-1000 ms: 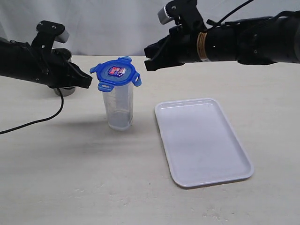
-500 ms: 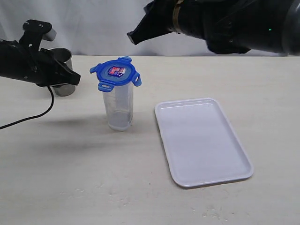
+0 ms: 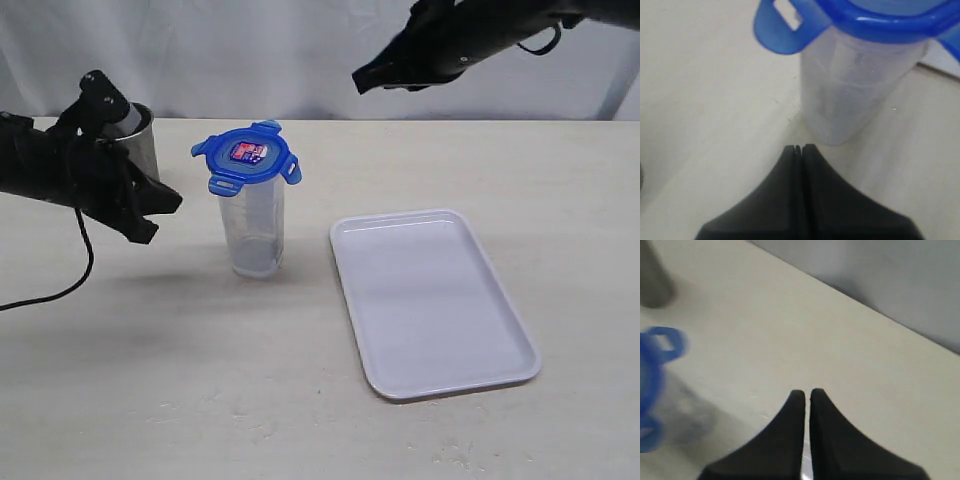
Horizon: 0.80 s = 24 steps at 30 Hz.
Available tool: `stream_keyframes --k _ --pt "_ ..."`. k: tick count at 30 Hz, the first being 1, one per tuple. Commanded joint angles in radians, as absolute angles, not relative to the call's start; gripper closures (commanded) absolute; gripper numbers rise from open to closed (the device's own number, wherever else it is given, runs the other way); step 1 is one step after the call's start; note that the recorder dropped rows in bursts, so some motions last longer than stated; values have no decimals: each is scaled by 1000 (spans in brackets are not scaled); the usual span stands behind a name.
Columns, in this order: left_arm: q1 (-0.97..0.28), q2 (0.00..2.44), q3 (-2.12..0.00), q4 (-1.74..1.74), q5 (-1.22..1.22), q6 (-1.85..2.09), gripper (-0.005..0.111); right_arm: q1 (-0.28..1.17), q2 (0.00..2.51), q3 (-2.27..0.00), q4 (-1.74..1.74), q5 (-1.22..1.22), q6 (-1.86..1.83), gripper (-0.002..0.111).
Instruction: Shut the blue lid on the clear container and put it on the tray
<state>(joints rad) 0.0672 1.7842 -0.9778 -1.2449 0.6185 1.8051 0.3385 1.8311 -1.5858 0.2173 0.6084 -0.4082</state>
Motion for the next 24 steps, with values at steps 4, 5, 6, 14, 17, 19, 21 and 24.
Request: stream_keyframes --k 4,5,6,14,17,19,21,24 --pt "117 1790 -942 -1414 791 2025 107 467 1822 -1744 524 826 -645 104" --pt "121 1790 -941 -1411 805 2025 107 492 1839 -1763 455 826 -582 104" --pt "125 1790 -934 -1411 821 2029 107 517 1861 -1784 391 826 -532 104" --pt "127 1790 -918 -1388 922 2144 107 553 2077 -1981 325 1009 -404 104" --pt "127 1790 -918 -1388 900 2144 107 553 2127 -2023 325 1022 -404 104" --pt "127 1790 -918 -1388 900 2144 107 553 2146 -2033 325 1022 -404 104" --pt "127 1790 -918 -1388 896 2144 107 553 2153 -2035 325 1022 -404 104" --pt "127 1790 -918 -1384 865 2144 107 553 2162 -2035 321 1035 -406 104"
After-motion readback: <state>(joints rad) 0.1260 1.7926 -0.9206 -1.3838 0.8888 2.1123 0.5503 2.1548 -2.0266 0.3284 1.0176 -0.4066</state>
